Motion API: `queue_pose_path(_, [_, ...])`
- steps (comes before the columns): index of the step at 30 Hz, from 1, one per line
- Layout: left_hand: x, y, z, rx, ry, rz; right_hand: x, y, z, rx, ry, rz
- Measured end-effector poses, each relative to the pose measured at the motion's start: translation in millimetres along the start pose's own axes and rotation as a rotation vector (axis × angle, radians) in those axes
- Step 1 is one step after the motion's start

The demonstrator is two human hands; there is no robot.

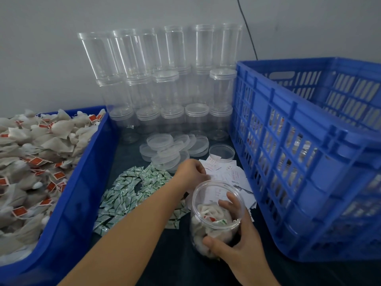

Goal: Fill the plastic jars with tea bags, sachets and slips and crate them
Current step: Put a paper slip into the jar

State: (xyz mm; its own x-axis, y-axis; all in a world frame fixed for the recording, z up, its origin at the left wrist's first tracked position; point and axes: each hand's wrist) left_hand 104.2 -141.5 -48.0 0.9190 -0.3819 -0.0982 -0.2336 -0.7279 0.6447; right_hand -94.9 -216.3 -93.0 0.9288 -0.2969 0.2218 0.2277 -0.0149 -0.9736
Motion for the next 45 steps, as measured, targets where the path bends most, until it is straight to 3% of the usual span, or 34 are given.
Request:
queue_pose_path(9, [-22.4, 36.3, -73.4, 0.219, -0.011, 0.195, 1.8, 5.5, -1.1, -0.007, -0.015, 0.007])
queue_pose_path(15, [-82.5, 68.0, -120.1, -0.062, -0.145, 0.273, 3.4, 3.8, 0.6, -0.023, -0.023, -0.009])
queue_pose_path(19, [-109.5, 69.4, -103.3, 0.076, -0.258, 0.293, 2.8, 1.6, 3.4, 0.001, -0.034, -0.034])
queue_pose_path(36, [-130.8, 55.4, -55.5, 0.544, -0.012, 0.432, 2.1, 0.3, 3.6, -0.011, -0.053, -0.117])
queue_pose_path(42, [-130.1, 50.6, -52.4, 0.608, 0.031, 0.497, 2.0, -1.3, 4.2, -0.042, -0.069, -0.15])
queue_pose_path(45, [-129.9, 46.7, -54.9, 0.524, 0.078, 0.545, 1.9, -2.9, 3.1, -0.058, -0.09, -0.126])
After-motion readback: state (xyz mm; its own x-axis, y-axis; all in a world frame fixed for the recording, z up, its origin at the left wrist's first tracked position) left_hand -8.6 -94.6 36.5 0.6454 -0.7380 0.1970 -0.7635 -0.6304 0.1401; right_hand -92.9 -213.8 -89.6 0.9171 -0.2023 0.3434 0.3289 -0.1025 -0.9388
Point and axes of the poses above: each hand's wrist, its own x-axis towards the middle knuckle, its own z-axis out of the palm, y = z × x, and after that the axes turned 4 degrees about x, right-handed
